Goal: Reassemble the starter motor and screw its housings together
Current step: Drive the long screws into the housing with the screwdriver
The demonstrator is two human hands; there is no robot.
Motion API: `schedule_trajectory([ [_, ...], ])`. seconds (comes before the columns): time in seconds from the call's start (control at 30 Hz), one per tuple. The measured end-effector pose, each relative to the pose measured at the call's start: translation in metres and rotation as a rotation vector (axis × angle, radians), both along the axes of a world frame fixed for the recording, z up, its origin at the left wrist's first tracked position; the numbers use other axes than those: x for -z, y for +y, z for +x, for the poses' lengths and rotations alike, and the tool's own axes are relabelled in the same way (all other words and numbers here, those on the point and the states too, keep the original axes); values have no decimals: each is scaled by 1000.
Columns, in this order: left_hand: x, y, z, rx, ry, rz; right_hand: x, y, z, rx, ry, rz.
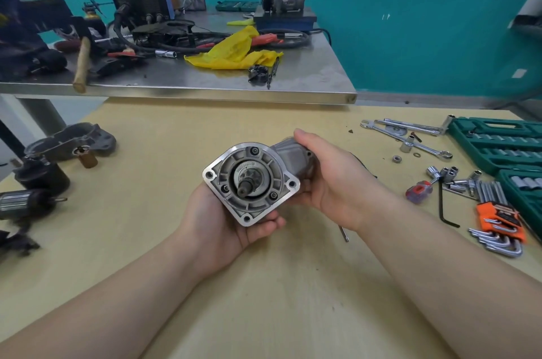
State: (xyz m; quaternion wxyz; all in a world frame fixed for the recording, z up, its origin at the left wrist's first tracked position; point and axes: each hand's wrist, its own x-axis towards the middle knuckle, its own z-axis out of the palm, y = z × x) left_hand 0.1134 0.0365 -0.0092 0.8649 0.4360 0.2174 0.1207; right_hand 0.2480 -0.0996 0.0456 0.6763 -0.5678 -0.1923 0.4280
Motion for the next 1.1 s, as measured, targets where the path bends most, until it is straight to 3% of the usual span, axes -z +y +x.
schedule_trajectory([
  [0.33,-15,-3,-13,274,-128,-323,-31,-10,-5,54,-352,110],
  [0.6,-6,-4,-17,438,-263,-417,-36,-15,-15,-49,-543,161],
  [0.9,-9,-3,-17,403,-279,-341,-27,-10,-9,-66,-469,191],
  [1.1,-16,-1,-18,165,-137,24,-8,-5,-2,-26,-389,107],
])
